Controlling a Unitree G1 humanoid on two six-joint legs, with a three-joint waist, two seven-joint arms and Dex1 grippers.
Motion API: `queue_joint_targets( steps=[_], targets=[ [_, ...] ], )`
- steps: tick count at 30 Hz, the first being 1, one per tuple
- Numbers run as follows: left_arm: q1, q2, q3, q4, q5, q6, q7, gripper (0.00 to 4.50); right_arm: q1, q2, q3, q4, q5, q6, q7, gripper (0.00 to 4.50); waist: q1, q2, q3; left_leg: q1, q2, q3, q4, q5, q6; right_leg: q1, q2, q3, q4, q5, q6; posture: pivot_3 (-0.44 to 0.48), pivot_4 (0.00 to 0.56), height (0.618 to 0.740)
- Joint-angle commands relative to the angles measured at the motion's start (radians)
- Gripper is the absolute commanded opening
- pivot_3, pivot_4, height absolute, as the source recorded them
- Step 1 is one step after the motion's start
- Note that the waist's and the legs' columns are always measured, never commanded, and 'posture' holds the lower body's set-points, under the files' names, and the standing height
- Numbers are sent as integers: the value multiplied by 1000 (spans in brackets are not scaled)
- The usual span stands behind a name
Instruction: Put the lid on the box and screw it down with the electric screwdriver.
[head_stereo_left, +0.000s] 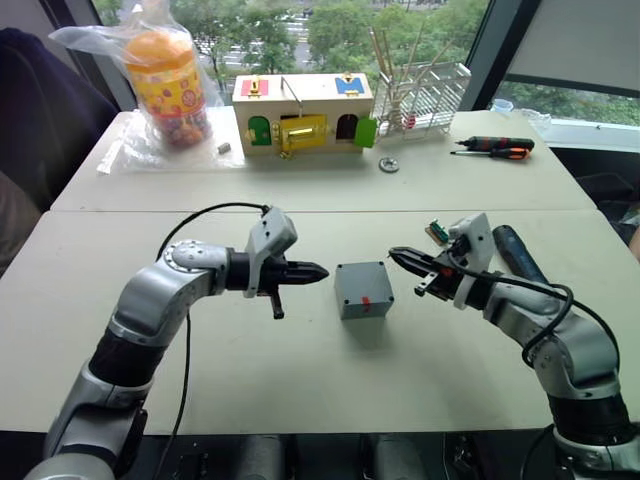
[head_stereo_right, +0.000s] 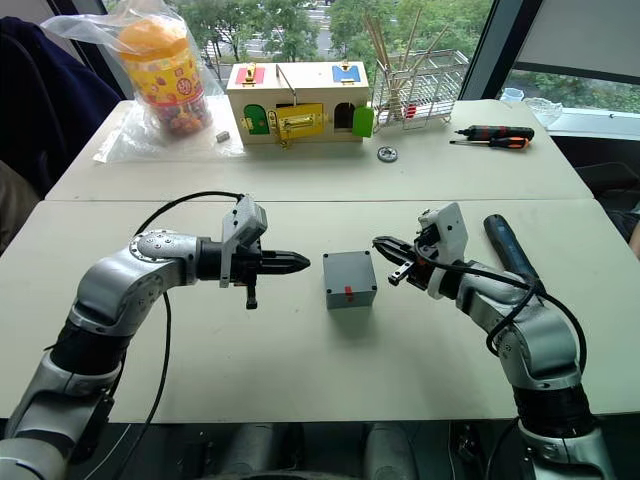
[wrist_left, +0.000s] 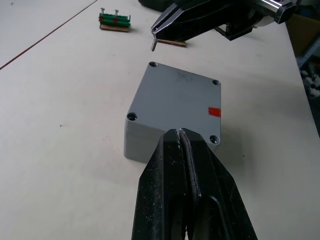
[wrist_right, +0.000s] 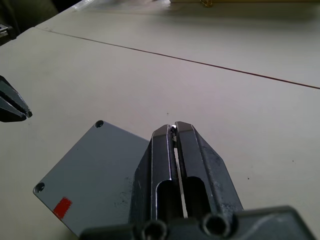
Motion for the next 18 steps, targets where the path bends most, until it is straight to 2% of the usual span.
queue_joint_targets(
  steps=[1,18],
  targets=[
    [-5,-1,29,-47,-25,5,19,0,-23,-7,5,-1,-11,-29,24,20,0,0,0,0,0,0,0,0,0,0,0,0,0,0,0,0,150,708],
    [-9,3,13,-34,-16,-8,35,0,-23,11,8,4,-26,-37,31,20,-1,0,0,0,0,0,0,0,0,0,0,0,0,0,0,0,150,708]
  ],
)
